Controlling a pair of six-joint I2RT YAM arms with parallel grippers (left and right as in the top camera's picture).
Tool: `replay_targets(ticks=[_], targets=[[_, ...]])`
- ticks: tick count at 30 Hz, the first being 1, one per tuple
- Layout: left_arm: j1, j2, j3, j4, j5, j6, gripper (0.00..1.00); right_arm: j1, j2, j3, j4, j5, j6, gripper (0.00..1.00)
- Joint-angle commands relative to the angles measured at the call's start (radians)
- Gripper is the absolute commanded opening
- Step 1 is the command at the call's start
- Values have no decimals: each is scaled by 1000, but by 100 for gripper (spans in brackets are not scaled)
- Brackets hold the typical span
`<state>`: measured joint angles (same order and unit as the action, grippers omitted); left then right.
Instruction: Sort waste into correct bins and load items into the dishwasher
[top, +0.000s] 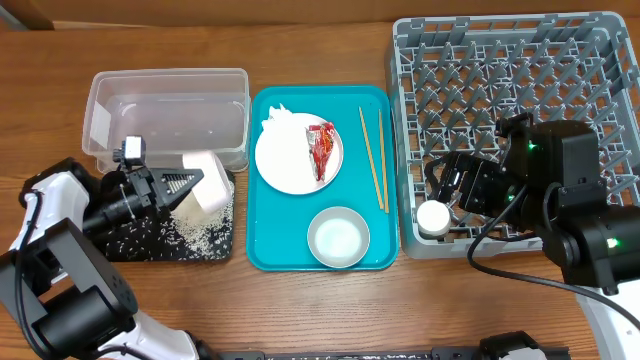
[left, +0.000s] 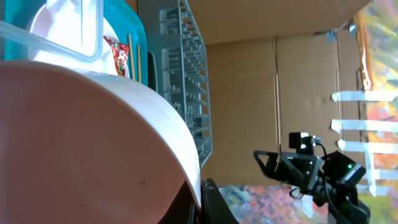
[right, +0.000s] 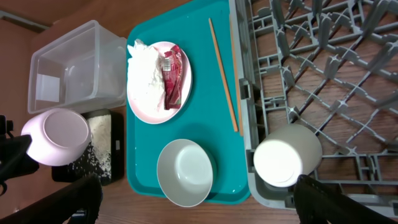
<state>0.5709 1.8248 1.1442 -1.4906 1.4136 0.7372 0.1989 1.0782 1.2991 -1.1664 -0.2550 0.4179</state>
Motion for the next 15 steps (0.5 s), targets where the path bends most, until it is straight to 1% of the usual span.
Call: replay_targets(ticks=[1,3,4,7,9,11,13,15], targets=[[5,-8,20,-7,-36,134,4,3,-1,-4,-5,-1,-7,100],[2,-8,20,-24,-68,112,4,3,-1,-4,-4,-1,-7,100],[-10,-9,20,-70,-80,113,4,3,-1,-4,-4,-1,-7,100],[-58,-26,23,-127,-110,105,4,3,-1,-4,-3,-1,-7,100],[-110,-51,24,-159,-116,50,4,3,-1,-4,-3,-1,-7,100],[-166,-84,25,-159,-125,6,4,3,-1,-4,-2,-1,-7,100],[-230,-124,34,-119,-182,-93,4,3,-1,-4,-2,-1,-7,100],[-294,-166,43,-32,-295,-274,4,3,-1,-4,-2,-1,-7,100]])
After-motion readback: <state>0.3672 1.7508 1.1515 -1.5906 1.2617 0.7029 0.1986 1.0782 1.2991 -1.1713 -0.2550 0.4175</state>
